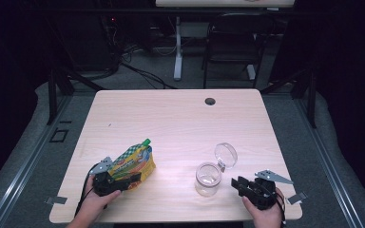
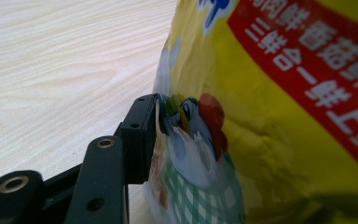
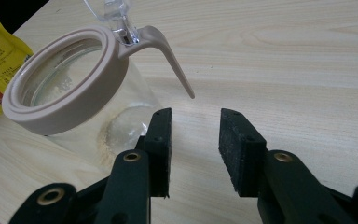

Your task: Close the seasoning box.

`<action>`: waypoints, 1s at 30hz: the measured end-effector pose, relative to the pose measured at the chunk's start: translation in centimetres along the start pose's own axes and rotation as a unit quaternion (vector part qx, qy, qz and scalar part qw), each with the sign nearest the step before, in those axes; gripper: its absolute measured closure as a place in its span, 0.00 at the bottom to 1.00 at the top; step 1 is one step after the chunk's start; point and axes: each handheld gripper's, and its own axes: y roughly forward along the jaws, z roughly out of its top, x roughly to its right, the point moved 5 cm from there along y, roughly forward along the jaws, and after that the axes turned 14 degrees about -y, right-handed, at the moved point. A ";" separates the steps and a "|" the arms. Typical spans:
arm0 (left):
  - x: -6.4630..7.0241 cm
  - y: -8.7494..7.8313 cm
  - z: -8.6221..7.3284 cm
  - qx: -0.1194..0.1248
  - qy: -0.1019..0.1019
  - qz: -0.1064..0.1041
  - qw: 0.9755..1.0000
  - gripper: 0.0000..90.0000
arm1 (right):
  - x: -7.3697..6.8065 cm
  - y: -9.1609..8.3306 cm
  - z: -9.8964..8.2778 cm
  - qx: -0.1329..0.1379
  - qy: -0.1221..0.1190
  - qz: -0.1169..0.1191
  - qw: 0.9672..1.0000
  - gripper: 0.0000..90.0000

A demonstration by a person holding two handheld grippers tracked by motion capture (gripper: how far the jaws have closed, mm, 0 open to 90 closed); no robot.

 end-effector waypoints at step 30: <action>0.0 0.4 -0.2 0.016 -0.001 0.017 1.000 0.68 | 0.0 0.1 -0.1 -0.004 0.002 0.000 1.000 0.72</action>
